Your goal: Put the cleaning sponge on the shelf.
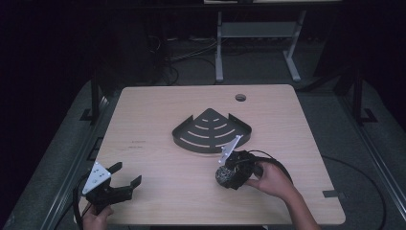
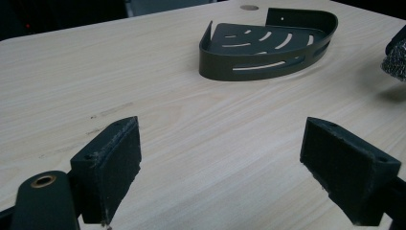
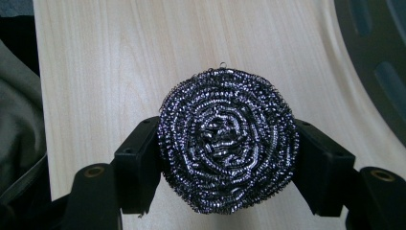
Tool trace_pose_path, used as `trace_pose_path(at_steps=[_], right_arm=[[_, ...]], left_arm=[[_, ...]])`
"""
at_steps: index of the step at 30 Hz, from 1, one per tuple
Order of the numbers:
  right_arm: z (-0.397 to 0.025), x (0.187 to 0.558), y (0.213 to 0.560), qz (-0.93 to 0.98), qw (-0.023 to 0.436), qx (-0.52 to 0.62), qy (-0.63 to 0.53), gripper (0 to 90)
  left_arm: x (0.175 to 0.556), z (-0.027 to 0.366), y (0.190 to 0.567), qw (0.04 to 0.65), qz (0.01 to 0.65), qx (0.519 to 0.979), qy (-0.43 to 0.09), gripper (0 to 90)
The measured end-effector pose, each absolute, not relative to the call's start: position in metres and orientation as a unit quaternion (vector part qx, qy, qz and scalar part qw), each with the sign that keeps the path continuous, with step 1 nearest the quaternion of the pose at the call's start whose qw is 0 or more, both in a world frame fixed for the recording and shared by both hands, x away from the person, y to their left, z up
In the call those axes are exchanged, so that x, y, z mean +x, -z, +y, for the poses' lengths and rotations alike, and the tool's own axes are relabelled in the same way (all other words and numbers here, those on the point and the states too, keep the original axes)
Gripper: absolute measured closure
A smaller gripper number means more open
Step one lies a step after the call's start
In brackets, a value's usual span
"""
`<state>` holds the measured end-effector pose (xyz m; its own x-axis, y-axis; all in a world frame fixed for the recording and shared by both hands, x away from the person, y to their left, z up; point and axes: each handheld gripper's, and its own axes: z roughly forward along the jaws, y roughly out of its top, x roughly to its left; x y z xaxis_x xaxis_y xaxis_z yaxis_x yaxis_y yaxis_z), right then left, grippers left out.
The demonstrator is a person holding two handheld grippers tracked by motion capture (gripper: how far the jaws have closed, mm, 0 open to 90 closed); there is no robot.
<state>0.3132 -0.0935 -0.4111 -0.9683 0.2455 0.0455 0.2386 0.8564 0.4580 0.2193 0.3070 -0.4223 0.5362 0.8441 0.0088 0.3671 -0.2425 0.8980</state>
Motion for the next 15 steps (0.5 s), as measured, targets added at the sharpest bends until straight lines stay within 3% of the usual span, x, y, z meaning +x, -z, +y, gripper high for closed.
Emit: trace_pose_path(at_steps=[15], right_arm=[[-0.093,0.319,0.395,0.962,0.009,0.122,-0.244,32.1]], left_arm=[[0.219,0.307,0.422,0.463,0.407,0.743,-0.258,13.2]])
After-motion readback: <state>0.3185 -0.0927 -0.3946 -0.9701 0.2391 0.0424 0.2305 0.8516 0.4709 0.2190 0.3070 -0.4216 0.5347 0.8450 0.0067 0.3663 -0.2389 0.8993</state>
